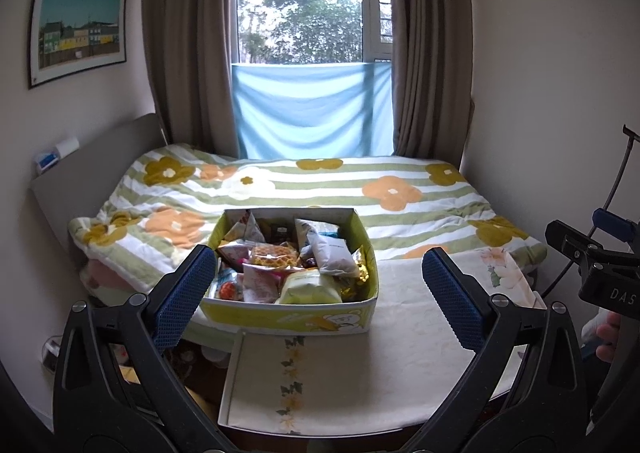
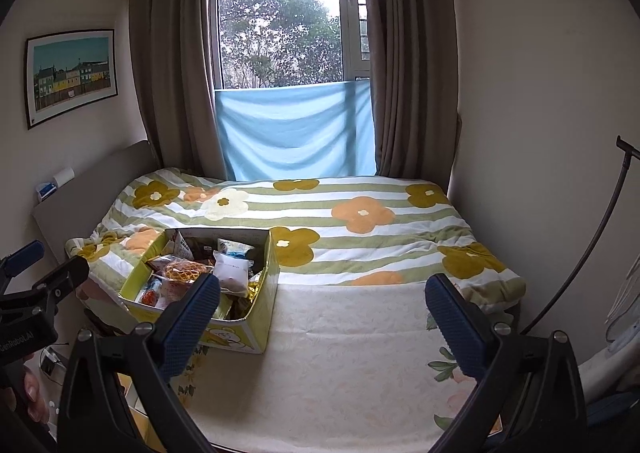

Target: Organize snacks

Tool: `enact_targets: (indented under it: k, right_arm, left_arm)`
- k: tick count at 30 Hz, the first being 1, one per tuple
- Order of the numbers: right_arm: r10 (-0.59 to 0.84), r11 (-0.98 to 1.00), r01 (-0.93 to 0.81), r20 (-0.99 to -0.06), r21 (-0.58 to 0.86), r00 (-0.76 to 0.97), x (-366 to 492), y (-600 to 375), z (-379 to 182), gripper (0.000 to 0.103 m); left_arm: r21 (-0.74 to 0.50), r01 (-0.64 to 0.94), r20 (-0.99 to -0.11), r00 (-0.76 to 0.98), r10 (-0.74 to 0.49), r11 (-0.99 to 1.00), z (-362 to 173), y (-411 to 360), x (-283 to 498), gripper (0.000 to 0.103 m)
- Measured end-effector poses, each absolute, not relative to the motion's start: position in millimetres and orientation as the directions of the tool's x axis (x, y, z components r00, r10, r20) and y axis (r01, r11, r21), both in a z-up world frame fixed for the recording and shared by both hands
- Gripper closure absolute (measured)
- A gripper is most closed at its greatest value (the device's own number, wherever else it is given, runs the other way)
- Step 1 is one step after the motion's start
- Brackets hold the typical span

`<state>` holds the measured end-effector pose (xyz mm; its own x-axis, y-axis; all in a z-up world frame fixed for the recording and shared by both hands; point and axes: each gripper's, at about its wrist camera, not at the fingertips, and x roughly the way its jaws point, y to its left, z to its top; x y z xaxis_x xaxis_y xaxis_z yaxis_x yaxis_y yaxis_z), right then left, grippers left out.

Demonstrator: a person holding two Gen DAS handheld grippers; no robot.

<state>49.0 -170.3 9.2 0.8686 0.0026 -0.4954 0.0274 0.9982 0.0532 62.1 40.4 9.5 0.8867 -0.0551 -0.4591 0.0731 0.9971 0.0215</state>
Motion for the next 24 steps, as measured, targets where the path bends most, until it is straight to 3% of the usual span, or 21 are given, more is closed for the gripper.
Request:
enact_targets:
  k: [24]
  right_arm:
    - [0.001,0.998,0.033,-0.495,0.059,0.869,45.6,-178.3,10.7,0.001]
  left_arm:
    - [0.032,0.06,-0.458,0.888,-0.038,0.998,10.6,31.3,58.8,0.0]
